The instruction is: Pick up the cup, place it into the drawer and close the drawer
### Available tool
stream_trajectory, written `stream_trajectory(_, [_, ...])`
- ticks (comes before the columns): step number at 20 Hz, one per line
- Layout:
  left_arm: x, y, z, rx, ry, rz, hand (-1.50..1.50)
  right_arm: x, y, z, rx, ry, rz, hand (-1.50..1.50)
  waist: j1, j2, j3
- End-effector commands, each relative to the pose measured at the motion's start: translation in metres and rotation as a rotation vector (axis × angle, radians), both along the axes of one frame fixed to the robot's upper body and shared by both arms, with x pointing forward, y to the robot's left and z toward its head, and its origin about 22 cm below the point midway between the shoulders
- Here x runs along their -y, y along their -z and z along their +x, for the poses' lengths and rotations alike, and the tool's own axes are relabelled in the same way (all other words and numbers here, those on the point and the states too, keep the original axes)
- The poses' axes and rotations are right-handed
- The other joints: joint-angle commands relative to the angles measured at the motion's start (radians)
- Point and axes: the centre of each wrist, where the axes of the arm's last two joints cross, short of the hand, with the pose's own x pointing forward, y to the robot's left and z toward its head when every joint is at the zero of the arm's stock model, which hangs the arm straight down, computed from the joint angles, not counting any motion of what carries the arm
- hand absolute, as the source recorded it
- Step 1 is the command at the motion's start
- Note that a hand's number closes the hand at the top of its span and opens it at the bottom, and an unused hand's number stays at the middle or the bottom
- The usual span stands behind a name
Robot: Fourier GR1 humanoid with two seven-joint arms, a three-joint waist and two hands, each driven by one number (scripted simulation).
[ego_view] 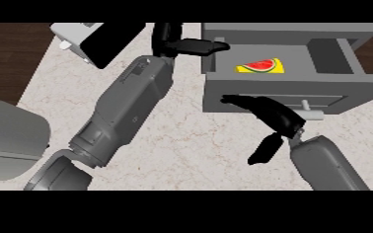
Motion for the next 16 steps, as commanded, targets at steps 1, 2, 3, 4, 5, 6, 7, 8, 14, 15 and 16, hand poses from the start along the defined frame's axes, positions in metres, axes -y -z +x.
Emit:
stream_trajectory(1, [-0.014,0.01,-0.004,-0.003,0.008,-0.034,-1.5,-0.009,0.032,0.025,-0.03,0.006,-0.102,1.5,0.046,-0.004,0.0])
stream_trajectory(2, [-0.006,0.012,-0.006,0.004,-0.006,-0.031,-1.5,-0.008,0.045,0.031,-0.044,0.016,-0.102,1.5,0.038,0.002,0.001])
stream_trajectory(3, [-0.03,0.023,-0.007,0.002,0.014,-0.028,-1.5,0.006,0.056,0.028,-0.024,0.053,-0.117,1.5,0.057,-0.001,0.001])
stream_trajectory(4, [-0.029,0.017,-0.005,0.014,0.015,-0.05,-1.5,-0.011,0.047,0.046,-0.029,0.068,-0.106,1.5,0.067,0.003,0.001])
stream_trajectory(5, [-0.042,0.013,-0.004,0.014,0.007,-0.029,-1.5,-0.004,0.056,0.046,-0.025,0.082,-0.1,1.5,0.069,-0.003,0.001])
stream_trajectory(6, [-0.048,0.018,-0.004,0.014,0.0,-0.034,-1.5,0.001,0.04,0.065,-0.011,0.09,-0.065,1.5,0.065,0.004,0.001])
stream_trajectory(7, [-0.047,0.015,-0.006,0.001,0.033,-0.048,-1.5,0.028,0.048,0.06,0.007,0.127,-0.051,1.5,0.096,0.0,0.003])
stream_trajectory(8, [-0.038,0.018,-0.009,-0.001,0.021,-0.042,-1.5,0.011,0.041,0.072,0.04,0.114,-0.012,1.5,0.087,0.005,0.003])
stream_trajectory(14, [-0.068,0.027,-0.012,0.004,0.027,-0.048,-1.5,0.045,0.002,0.107,0.161,0.231,0.094,1.5,0.115,0.015,0.004])
stream_trajectory(15, [-0.066,0.04,-0.018,-0.004,0.047,-0.064,-1.5,0.062,0.001,0.107,0.175,0.251,0.101,1.5,0.125,0.021,0.004])
stream_trajectory(16, [-0.072,0.027,-0.012,0.008,0.046,-0.036,-1.5,0.062,-0.019,0.117,0.204,0.275,0.121,1.5,0.129,0.021,0.005])
